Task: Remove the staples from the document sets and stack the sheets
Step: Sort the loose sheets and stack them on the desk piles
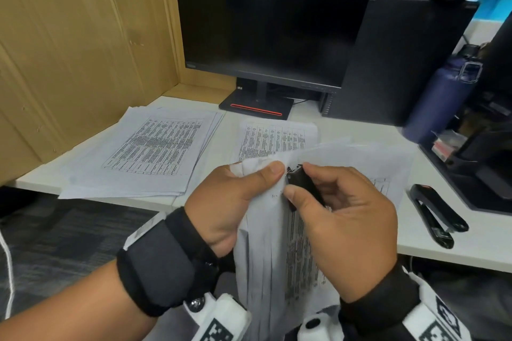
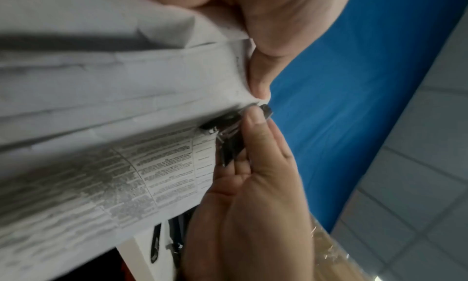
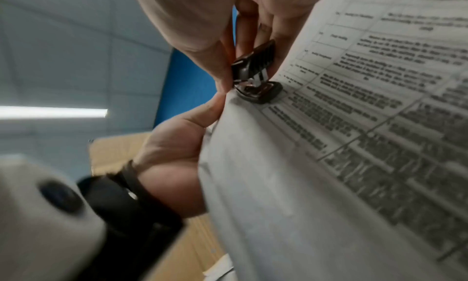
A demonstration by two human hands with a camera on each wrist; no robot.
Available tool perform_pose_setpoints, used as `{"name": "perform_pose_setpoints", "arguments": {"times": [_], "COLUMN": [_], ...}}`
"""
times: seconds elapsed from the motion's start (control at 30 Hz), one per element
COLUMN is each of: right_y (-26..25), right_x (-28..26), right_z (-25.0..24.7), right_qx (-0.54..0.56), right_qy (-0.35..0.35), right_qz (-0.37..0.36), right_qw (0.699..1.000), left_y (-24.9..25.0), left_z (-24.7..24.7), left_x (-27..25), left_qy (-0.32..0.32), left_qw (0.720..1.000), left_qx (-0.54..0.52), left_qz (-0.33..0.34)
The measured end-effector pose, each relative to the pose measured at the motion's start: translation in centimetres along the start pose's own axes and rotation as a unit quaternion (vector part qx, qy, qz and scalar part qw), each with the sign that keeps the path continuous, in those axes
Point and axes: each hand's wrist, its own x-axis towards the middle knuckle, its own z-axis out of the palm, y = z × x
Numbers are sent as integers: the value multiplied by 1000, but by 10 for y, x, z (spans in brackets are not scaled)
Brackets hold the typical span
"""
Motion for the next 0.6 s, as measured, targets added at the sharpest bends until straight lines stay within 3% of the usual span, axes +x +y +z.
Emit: {"name": "perform_pose_setpoints", "arguments": {"times": [0.07,0.13,0.27,0.43,0.6], "right_y": [1,1,9,19,26], "right_x": [2,3,-2,-4,-6], "right_z": [1,2,-1,0,4], "right_qx": [54,46,-150,-202,-215], "right_qy": [-7,-9,-12,-17,8], "right_qz": [64,62,-111,-184,-243], "right_qw": [996,997,982,962,946], "left_y": [-2,-4,-4,-4,-3], "left_z": [0,0,2,0,0], "left_x": [1,2,1,5,5], "left_qy": [14,16,-3,10,8], "left_qw": [1000,1000,998,985,978], "left_qx": [16,18,-38,-63,-78], "left_qz": [14,13,-51,-160,-192]}}
